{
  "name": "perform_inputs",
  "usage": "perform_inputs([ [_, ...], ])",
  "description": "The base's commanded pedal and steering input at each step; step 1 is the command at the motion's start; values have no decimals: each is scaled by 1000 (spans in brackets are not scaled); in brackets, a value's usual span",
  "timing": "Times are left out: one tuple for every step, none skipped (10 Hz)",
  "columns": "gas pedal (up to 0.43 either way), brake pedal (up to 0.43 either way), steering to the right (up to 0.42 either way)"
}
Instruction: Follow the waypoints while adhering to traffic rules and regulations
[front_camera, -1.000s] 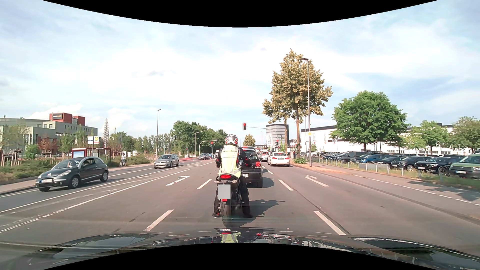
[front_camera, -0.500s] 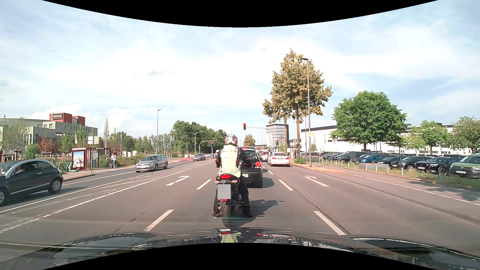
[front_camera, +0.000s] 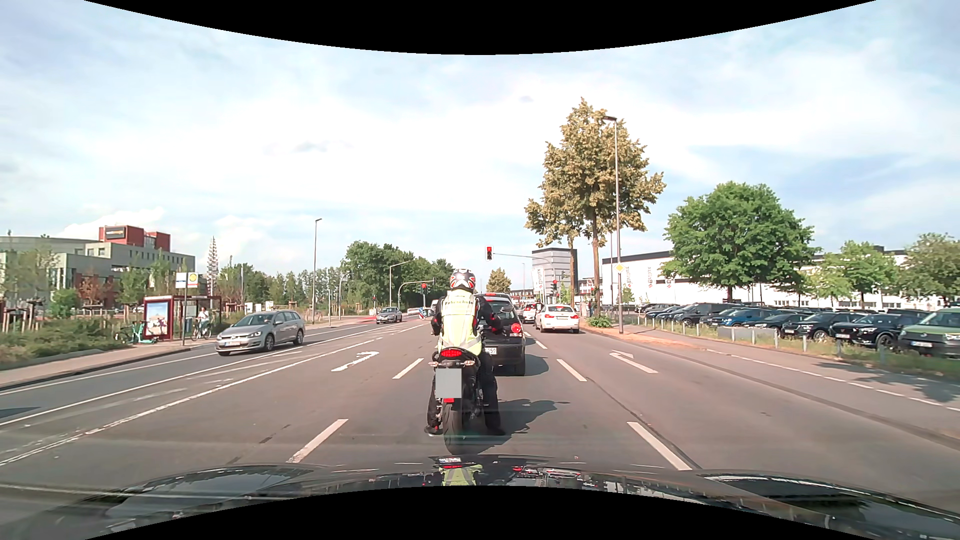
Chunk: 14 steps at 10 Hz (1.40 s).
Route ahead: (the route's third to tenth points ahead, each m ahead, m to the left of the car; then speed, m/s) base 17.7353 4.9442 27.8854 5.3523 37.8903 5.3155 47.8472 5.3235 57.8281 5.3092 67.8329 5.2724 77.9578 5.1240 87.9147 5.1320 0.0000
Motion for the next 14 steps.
perform_inputs([
  [0, 0, -6],
  [0, 0, -6],
  [0, 0, -6],
  [0, 0, -6],
  [0, 0, -6],
  [0, 0, -6],
  [0, 0, -6],
  [0, 0, -6],
  [0, 0, -6],
  [0, 0, -6],
  [0, 0, -6],
  [0, 0, -6],
  [0, 0, -6],
  [0, 0, -6],
])
